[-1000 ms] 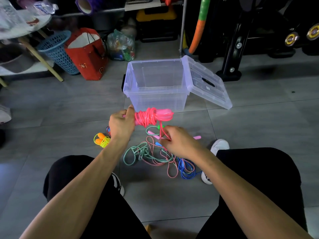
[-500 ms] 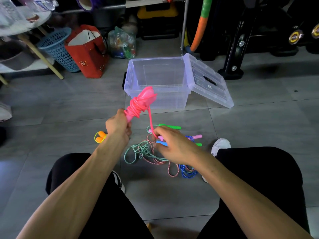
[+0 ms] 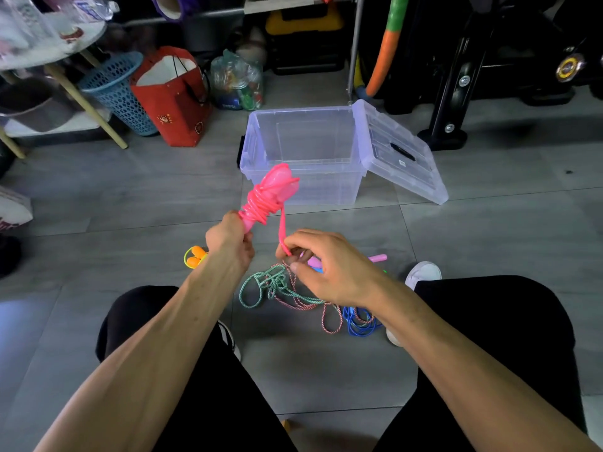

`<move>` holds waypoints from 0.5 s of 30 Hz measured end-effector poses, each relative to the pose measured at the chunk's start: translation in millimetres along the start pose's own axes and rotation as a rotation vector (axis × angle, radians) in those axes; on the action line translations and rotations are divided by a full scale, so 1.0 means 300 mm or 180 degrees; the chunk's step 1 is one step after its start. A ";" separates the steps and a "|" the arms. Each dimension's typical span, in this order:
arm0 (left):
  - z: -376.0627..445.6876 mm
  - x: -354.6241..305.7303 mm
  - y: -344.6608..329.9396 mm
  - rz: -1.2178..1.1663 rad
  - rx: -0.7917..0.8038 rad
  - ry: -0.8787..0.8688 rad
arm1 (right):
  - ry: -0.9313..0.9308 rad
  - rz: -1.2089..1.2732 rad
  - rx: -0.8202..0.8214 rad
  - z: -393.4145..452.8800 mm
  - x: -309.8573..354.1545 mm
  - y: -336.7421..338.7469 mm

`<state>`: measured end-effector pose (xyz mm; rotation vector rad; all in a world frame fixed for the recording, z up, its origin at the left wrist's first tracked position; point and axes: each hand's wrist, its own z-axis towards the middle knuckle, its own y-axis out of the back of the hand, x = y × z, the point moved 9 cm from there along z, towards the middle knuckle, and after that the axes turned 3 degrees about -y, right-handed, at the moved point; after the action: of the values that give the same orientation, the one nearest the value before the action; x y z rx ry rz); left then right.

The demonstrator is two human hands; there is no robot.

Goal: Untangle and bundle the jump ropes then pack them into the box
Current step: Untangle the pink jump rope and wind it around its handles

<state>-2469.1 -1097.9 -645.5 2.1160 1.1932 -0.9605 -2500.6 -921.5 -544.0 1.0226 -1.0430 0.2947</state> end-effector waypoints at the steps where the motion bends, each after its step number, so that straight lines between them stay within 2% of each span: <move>1: -0.002 0.010 -0.018 0.0060 0.0171 0.0038 | 0.0188 -0.0119 -0.0136 -0.001 0.012 0.018; 4: -0.028 0.045 -0.061 0.0257 0.0581 0.0138 | 0.0545 -0.0482 -0.0610 -0.006 0.022 0.062; 7: -0.047 0.075 -0.088 0.0306 0.0838 0.0245 | 0.0650 -0.0332 -0.0760 -0.003 0.027 0.080; 12: -0.072 0.099 -0.118 0.0297 0.1094 0.0422 | 0.0381 0.0224 -0.0807 -0.010 0.025 0.068; 15: -0.089 0.097 -0.135 0.0225 0.1243 0.0492 | 0.0419 0.0094 -0.1217 -0.018 0.015 0.099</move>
<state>-2485.3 -1044.7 -655.9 2.5607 1.0594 -1.0846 -2514.2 -902.3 -524.4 0.6359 -0.9503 0.1744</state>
